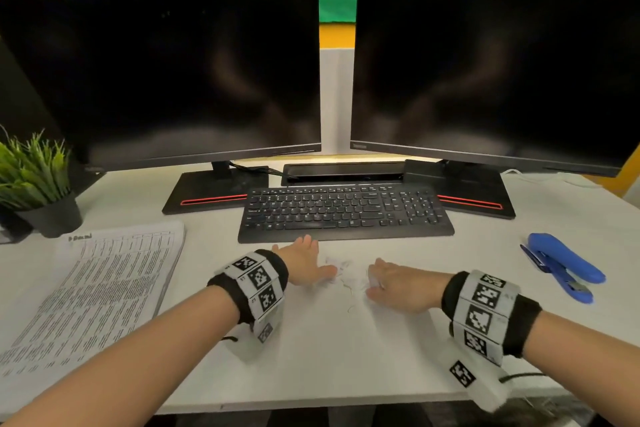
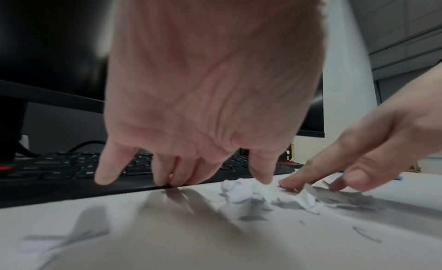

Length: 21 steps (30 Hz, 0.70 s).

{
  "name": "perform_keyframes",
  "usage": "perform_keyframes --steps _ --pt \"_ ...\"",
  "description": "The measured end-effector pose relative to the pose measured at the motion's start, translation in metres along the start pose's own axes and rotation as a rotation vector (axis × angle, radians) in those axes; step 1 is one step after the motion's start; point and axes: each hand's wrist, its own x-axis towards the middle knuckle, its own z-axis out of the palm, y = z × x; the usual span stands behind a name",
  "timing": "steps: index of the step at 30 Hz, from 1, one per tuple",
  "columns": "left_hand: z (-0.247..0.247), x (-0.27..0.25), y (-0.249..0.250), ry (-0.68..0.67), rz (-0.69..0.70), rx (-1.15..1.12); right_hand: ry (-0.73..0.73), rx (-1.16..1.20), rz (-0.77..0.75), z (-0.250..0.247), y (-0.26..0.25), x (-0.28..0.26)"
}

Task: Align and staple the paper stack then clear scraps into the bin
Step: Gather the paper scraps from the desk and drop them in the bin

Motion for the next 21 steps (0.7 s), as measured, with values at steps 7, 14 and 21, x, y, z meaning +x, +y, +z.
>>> perform_keyframes --steps 7,14,21 --pt "0.003 -0.001 0.005 -0.023 -0.018 -0.004 0.078 0.001 -0.020 0.002 0.018 -0.022" --pt "0.000 -0.008 -0.003 -0.064 0.065 -0.055 0.093 0.051 0.001 -0.006 0.027 -0.029" --pt "0.007 -0.033 -0.004 0.073 0.184 -0.069 0.109 -0.034 -0.131 -0.023 -0.008 0.006"
